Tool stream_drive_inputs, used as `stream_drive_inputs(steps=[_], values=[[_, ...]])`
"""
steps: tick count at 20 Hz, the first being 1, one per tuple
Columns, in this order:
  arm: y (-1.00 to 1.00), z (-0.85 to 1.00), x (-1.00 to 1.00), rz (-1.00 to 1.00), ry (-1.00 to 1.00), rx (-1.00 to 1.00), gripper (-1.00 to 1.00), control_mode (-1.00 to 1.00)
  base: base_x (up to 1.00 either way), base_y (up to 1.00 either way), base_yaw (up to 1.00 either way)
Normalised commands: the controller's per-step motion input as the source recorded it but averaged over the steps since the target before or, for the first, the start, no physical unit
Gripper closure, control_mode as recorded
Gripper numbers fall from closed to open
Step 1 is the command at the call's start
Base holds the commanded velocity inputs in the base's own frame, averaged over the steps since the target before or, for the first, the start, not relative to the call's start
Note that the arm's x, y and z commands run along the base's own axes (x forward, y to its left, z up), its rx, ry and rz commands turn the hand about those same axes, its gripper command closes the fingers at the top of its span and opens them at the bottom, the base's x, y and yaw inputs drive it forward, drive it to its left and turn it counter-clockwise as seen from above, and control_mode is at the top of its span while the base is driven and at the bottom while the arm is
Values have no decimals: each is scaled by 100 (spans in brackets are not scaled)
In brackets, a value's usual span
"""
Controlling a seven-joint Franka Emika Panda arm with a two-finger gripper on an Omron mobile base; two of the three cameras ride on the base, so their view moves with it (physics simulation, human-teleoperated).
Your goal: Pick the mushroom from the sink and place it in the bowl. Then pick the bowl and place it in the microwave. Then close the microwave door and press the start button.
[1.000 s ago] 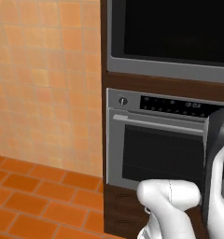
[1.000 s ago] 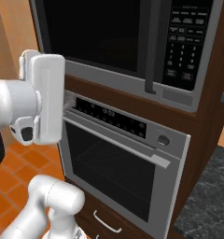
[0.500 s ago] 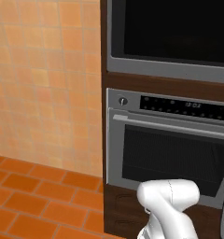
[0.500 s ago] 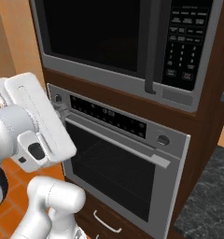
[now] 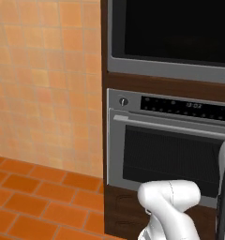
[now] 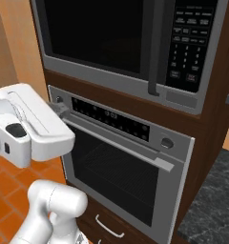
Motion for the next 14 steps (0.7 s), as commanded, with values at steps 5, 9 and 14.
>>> stream_drive_inputs(steps=[5,9,14], values=[[-24,10,-7,-1,8,-22,100,-100,0,0,0],[-52,0,0,0,5,-15,100,-100,0,0,0],[-30,0,16,1,1,-4,100,-100,0,0,0]])
